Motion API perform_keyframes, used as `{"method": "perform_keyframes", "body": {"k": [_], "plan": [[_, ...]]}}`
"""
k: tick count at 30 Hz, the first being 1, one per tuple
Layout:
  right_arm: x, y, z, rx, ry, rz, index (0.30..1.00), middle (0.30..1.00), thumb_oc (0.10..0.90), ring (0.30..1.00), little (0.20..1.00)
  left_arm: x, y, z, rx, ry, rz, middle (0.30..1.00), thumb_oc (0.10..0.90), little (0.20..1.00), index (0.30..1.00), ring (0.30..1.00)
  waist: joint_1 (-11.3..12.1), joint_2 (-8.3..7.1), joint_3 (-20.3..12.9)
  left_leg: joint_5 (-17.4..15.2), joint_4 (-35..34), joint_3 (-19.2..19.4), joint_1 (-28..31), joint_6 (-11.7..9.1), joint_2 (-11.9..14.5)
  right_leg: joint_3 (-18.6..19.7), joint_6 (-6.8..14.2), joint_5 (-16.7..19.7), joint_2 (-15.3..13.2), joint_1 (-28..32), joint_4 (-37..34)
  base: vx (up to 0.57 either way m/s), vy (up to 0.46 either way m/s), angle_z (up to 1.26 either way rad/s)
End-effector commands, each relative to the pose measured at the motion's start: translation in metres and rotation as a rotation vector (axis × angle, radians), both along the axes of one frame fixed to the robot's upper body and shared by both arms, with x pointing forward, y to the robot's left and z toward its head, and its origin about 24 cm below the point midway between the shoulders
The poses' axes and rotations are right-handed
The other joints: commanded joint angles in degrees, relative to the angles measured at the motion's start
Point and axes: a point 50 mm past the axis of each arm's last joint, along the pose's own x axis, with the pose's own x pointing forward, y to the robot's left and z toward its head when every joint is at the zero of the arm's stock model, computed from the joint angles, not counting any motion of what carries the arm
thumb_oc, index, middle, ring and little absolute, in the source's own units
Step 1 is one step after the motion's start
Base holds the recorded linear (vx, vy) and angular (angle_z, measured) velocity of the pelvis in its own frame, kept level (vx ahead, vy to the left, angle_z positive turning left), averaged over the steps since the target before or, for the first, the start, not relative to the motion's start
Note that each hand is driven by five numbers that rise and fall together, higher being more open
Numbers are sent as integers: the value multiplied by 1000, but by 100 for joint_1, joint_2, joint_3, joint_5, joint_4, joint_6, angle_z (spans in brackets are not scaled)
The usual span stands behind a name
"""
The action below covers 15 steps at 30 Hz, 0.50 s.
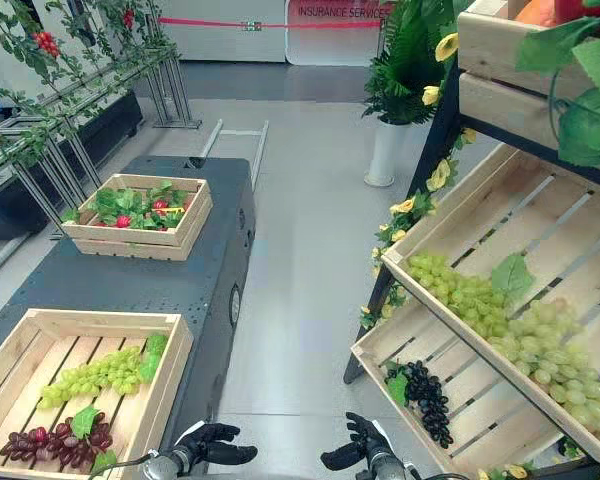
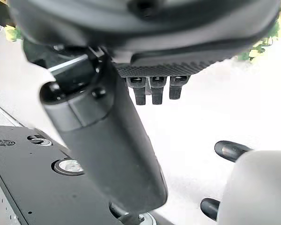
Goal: Pick up the fruits from the basket on one side to the basket on the other side
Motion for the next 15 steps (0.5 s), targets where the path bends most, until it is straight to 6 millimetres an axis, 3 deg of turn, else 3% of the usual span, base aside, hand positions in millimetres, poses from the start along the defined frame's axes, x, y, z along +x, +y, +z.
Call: {"method": "perform_keyframes", "body": {"k": [1,15], "plan": [[20,6,6,20,-62,39,900,900,800,900,900,14,-19,3,-16,-75,-42,900,800,900,900,900,31,-88,226,-666,52,94,146,241,-386,-42,132,41,-53,45,14,306,123,7],[20,6,6,22,-58,47,900,900,800,900,900,7,-19,0,-43,-12,-53,900,800,900,900,900,27,-118,178,-674,52,118,157,233,-368,-31,126,39,-35,51,14,0,0,0]]}}
